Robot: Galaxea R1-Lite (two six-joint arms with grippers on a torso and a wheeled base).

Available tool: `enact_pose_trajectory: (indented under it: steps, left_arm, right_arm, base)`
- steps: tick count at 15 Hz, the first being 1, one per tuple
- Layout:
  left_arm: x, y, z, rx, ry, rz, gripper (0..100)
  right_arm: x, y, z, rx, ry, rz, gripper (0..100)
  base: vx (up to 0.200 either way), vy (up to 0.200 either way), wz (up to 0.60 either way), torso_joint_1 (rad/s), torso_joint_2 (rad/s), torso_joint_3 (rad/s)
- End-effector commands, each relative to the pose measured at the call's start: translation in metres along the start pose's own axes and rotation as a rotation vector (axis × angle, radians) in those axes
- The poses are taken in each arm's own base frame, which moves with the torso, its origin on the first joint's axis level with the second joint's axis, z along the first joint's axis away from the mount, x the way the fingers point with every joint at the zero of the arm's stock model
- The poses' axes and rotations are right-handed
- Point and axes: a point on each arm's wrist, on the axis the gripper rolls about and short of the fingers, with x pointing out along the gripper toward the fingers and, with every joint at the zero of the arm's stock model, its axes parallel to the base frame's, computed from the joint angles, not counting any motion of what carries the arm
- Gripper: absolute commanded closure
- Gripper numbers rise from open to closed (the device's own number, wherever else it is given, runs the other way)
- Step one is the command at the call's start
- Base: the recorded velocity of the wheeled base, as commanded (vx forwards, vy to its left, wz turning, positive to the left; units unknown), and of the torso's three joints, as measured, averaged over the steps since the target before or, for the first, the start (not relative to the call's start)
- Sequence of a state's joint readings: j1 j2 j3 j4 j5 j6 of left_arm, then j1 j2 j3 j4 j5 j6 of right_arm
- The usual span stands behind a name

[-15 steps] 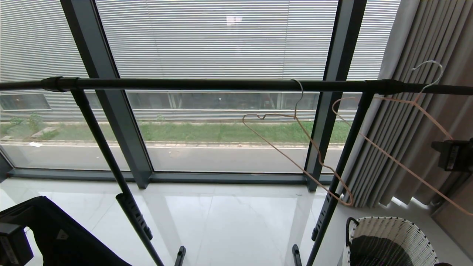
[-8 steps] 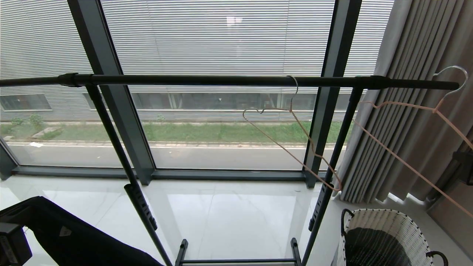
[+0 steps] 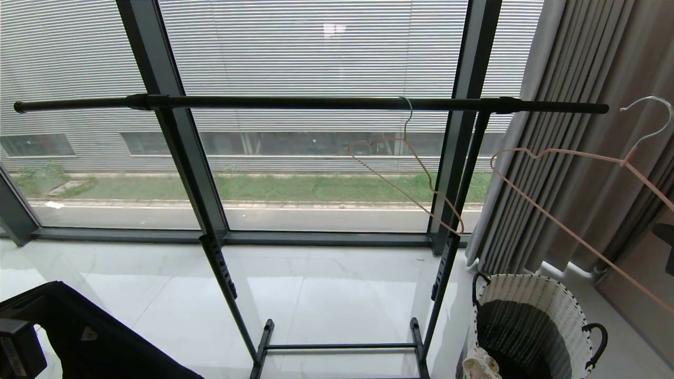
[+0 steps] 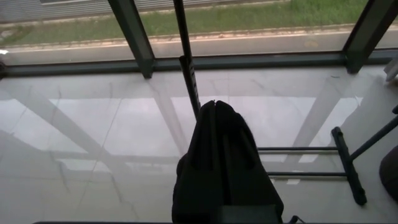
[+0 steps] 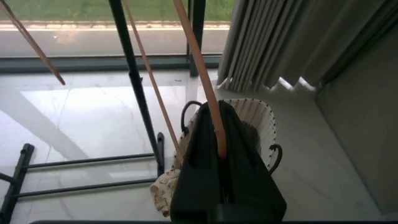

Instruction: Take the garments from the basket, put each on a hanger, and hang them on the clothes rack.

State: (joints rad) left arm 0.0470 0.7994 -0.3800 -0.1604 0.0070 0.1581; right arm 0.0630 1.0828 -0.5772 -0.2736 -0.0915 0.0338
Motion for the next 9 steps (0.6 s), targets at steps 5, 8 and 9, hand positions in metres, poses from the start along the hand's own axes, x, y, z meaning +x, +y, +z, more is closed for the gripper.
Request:
enact_pose_trajectory:
  steps: [5,8,9]
  left_arm:
    - [0.007,-0.001,0.017,0.004,-0.029,-0.088,100]
    - [0.024,-0.006,0.047,-0.057,-0.047,-0.156,100]
    - [0.032,-0.011,0.056,-0.094,-0.041,-0.18,100]
  right_arm:
    - [-0.027,0.032,0.008,-0.042,-0.086,0.282,100]
    - [-0.04,0.055,0.011,-0.069,-0.103,0.475,100]
    - [-0.043,0.062,0.008,-0.083,-0.094,0.539,100]
  base:
    - [0.0,0.0,0.0,0.0,0.0,0.0]
    - [0.0,0.0,0.0,0.0,0.0,0.0]
    - [0.0,0.0,0.0,0.0,0.0,0.0]
